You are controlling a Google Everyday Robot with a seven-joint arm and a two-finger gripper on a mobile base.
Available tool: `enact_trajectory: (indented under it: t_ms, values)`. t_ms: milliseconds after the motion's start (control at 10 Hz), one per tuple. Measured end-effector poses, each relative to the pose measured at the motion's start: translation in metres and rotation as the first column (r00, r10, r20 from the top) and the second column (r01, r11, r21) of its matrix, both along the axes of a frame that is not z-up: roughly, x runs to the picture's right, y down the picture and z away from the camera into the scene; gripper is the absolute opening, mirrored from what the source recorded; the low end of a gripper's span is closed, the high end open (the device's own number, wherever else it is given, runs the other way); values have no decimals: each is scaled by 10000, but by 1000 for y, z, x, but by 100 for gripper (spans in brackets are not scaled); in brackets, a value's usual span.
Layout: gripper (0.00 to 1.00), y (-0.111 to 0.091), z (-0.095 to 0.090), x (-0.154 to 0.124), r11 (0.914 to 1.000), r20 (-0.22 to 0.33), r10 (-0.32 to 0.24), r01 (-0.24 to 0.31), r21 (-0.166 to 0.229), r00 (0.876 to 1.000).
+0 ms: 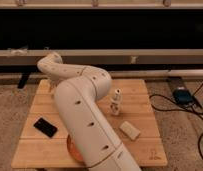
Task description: Place the pepper in the ceramic bowl
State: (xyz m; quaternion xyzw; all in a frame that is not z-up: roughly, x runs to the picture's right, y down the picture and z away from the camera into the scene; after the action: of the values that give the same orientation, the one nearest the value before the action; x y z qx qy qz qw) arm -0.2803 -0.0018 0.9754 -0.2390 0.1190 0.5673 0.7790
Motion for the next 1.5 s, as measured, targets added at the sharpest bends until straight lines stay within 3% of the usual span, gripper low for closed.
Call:
enact_trajectory:
  t_ms: [300,900,1100,1500]
  values:
    - [76,2,12,1,9998,56,-169,169,-139,9998]
    - [17,7,9,-4,9975,174,-599,605,-362,9981]
    - [1,0,-9,-3,9961,227,-832,838,-281,9963]
    - [0,-15,-68,10,9937,451,-1077,1090,-272,9932]
